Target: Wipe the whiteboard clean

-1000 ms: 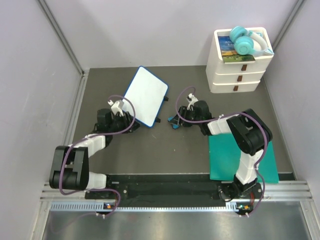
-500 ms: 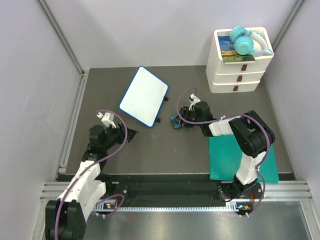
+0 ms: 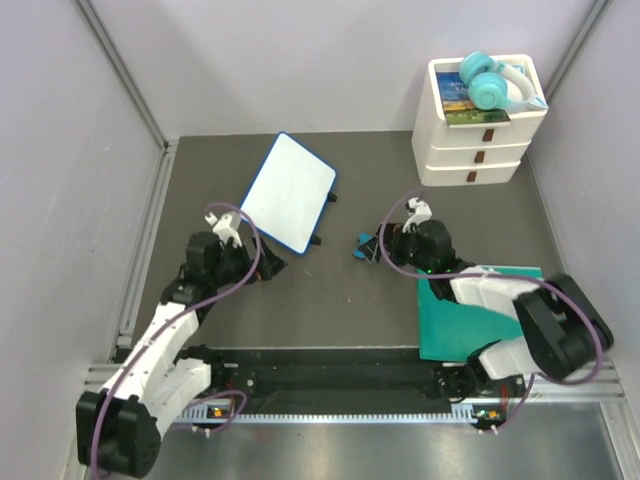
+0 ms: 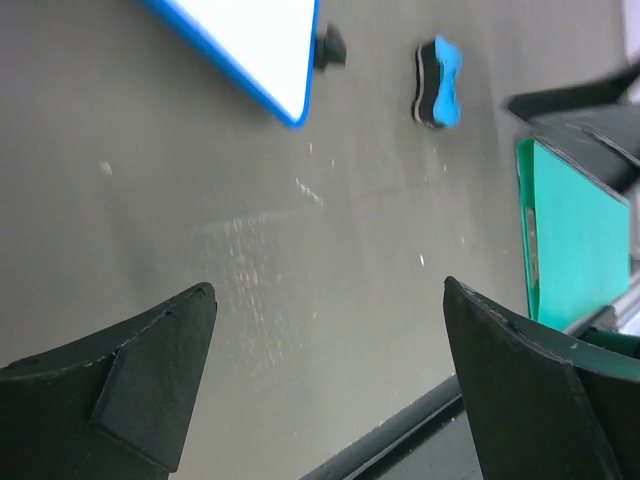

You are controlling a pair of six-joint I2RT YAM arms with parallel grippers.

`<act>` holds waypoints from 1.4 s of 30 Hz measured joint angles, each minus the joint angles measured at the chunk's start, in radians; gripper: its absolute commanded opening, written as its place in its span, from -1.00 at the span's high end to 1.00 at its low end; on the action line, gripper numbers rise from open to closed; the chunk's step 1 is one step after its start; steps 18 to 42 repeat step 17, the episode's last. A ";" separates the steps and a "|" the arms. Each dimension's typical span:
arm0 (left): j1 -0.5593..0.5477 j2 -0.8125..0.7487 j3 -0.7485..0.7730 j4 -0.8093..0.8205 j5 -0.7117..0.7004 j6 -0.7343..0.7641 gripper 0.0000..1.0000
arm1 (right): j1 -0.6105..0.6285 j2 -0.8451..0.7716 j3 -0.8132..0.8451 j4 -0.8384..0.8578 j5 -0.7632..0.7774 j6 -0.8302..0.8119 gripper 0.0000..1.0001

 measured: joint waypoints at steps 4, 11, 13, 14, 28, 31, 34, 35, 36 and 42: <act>-0.025 0.140 0.195 -0.079 -0.040 0.058 -0.98 | 0.008 -0.227 -0.011 -0.088 0.077 -0.047 -0.98; -0.100 0.375 0.447 -0.111 -0.072 0.089 -0.98 | 0.012 -0.496 0.034 -0.314 0.219 -0.097 -0.98; -0.131 0.422 0.463 -0.093 -0.082 0.088 -0.98 | 0.012 -0.534 0.053 -0.383 0.257 -0.102 -0.98; -0.150 0.447 0.463 -0.083 -0.085 0.087 -0.98 | 0.012 -0.552 0.061 -0.415 0.274 -0.106 -0.98; -0.194 0.504 0.463 -0.056 -0.093 0.088 -0.98 | 0.012 -0.597 0.082 -0.513 0.328 -0.122 -0.98; -0.194 0.504 0.463 -0.056 -0.093 0.088 -0.98 | 0.012 -0.597 0.082 -0.513 0.328 -0.122 -0.98; -0.194 0.504 0.463 -0.056 -0.093 0.088 -0.98 | 0.012 -0.597 0.082 -0.513 0.328 -0.122 -0.98; -0.194 0.504 0.463 -0.056 -0.093 0.088 -0.98 | 0.012 -0.597 0.082 -0.513 0.328 -0.122 -0.98; -0.194 0.504 0.463 -0.056 -0.093 0.088 -0.98 | 0.012 -0.597 0.082 -0.513 0.328 -0.122 -0.98; -0.194 0.504 0.463 -0.056 -0.093 0.088 -0.98 | 0.012 -0.597 0.082 -0.513 0.328 -0.122 -0.98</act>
